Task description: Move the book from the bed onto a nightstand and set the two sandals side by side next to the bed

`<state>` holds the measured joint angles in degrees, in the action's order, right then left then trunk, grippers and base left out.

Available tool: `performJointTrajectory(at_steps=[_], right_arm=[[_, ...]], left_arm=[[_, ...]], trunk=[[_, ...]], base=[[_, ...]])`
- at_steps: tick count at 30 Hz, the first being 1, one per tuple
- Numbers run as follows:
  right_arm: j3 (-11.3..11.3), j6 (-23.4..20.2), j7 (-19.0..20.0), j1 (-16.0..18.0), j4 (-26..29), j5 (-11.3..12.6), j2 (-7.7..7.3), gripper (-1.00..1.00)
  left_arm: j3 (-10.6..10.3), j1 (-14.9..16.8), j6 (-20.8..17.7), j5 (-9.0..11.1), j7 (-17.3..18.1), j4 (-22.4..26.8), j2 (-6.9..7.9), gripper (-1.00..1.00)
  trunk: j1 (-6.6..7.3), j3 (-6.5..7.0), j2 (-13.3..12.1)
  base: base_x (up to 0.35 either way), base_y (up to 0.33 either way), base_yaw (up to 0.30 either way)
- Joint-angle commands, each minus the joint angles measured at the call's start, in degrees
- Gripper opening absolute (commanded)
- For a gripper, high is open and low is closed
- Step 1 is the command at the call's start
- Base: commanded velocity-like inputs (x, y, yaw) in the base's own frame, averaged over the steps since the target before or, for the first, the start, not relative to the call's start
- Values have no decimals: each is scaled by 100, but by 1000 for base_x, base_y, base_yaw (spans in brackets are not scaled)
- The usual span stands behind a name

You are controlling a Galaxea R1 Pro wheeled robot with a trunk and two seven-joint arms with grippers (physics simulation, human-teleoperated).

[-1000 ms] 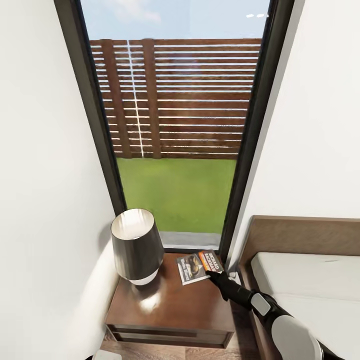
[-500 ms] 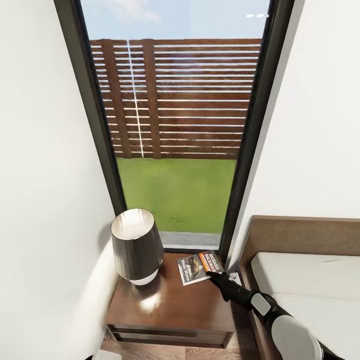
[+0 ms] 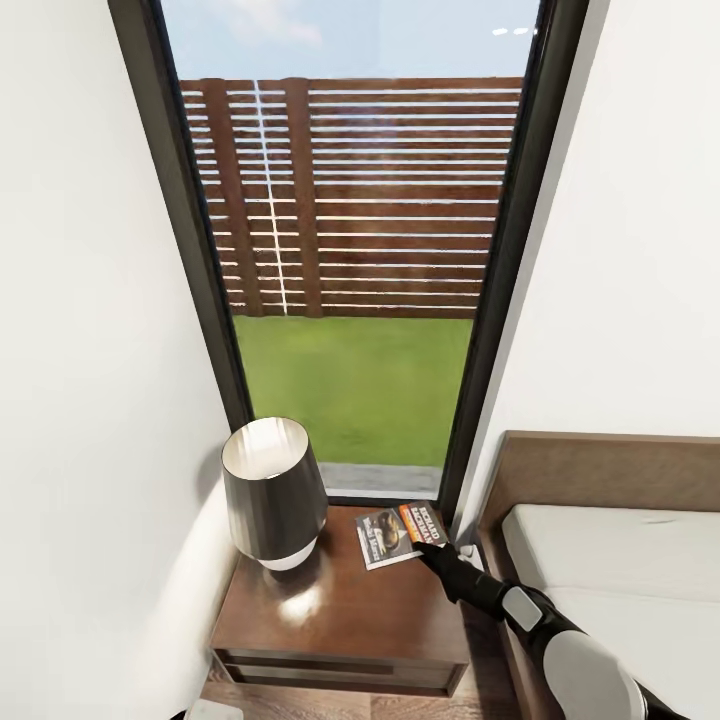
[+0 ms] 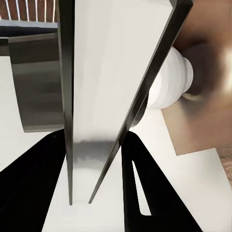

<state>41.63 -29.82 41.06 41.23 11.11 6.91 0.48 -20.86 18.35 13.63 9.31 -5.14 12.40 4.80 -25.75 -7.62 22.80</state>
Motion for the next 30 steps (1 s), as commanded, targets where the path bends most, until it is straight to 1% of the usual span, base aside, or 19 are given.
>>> performJointTrajectory(at_steps=[1,11,30], right_arm=[[5,-49,-10,1,10,60,1,-100],[60,-43,22,-1,18,56,4,-100],[64,-26,66,-1,22,56,5,-100]], left_arm=[[-50,4,17,53,-23,0,3,100],[-50,5,17,53,-22,0,3,100],[-50,3,17,53,-22,0,3,100]], trunk=[[-3,-12,12],[-3,-12,12],[-3,-12,12]], base=[[0,0,0],[0,0,0],[0,0,0]])
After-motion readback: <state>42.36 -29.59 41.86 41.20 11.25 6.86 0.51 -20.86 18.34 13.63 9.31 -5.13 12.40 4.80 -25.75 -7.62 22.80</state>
